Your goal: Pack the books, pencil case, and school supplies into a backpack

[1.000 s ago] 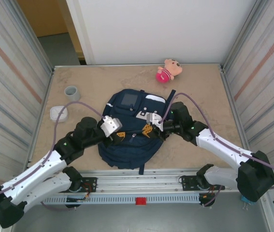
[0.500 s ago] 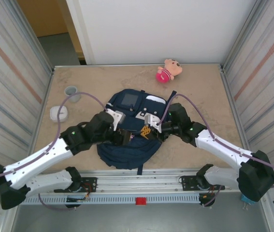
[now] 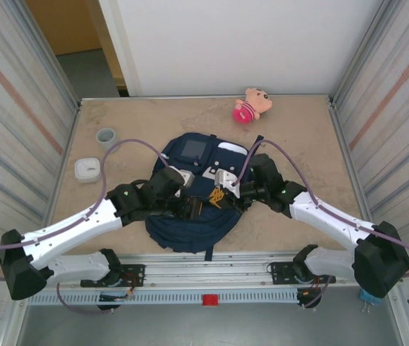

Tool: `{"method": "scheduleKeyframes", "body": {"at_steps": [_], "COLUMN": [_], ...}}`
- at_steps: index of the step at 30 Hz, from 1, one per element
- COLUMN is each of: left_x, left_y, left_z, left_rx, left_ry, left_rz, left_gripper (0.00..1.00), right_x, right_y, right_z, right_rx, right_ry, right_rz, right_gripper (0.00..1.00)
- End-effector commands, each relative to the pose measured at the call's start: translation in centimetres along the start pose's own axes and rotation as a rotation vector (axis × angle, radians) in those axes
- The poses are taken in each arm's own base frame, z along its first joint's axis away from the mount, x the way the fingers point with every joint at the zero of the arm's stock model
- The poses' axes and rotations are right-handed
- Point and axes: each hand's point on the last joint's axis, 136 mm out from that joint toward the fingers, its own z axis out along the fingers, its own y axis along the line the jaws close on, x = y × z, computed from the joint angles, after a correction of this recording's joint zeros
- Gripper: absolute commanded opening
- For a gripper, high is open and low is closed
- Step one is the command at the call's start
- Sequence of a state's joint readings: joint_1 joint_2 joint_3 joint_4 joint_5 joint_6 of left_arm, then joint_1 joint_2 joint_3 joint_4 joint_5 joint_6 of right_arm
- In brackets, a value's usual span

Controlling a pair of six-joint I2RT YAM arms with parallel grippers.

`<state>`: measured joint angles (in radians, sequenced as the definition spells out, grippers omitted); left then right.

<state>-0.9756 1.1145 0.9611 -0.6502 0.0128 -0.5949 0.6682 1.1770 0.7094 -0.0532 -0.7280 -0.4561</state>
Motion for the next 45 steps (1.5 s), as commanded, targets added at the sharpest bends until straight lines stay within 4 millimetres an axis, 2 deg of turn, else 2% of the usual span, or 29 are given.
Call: {"method": "scheduleKeyframes", "body": {"at_steps": [1,5,9,12,18,25,31,35,37,42,45], "left_x": [-0.7,-0.2,0.9,1.4,0.5,-0.2,-0.8,-1.0,-0.7,0.5,1.2], "left_y": [-0.9,-0.8,-0.3,-0.7,-1.6,-1.0,-1.6,-0.2,1.2,4.5,6.6], "left_z": [-2.1,-3.5,-3.6,-2.7,-1.2,0.0,1.0,0.5,-0.1,-1.7,-2.5], "left_rx": [0.029,0.045,-0.002,0.012,0.022,-0.028,-0.018,-0.095,-0.16,-0.238,-0.266], "left_ry": [-0.053,-0.07,-0.04,-0.009,-0.014,-0.04,-0.046,-0.06,-0.063,-0.071,-0.094], "left_rz": [-0.012,-0.052,-0.1,-0.121,-0.12,-0.096,-0.083,-0.07,-0.065,-0.072,-0.102], "left_gripper": [0.54,0.54,0.53,0.53,0.52,0.49,0.37,0.19,0.09,0.01,0.0], "right_x": [-3.6,-3.7,-3.8,-4.0,-4.2,-4.5,-4.7,-4.7,-4.5,-2.7,-1.3], "right_y": [-0.2,-0.2,-0.1,-0.2,0.1,0.3,0.6,0.7,0.5,-1.5,-2.8], "right_z": [-0.3,-0.4,-0.5,-0.5,-0.5,-0.7,-0.9,-1.3,-1.7,-3.5,-5.0], "right_rx": [-0.009,-0.013,-0.013,-0.014,-0.026,-0.037,-0.05,-0.057,-0.043,0.037,0.109], "right_ry": [-0.087,-0.086,-0.086,-0.092,-0.098,-0.107,-0.114,-0.115,-0.11,-0.094,-0.061], "right_rz": [-0.055,-0.051,-0.046,-0.047,-0.041,-0.049,-0.049,-0.042,-0.035,0.018,0.054], "right_gripper": [0.0,0.0,0.0,0.0,0.0,0.0,0.0,0.0,0.0,0.0,0.0]}}
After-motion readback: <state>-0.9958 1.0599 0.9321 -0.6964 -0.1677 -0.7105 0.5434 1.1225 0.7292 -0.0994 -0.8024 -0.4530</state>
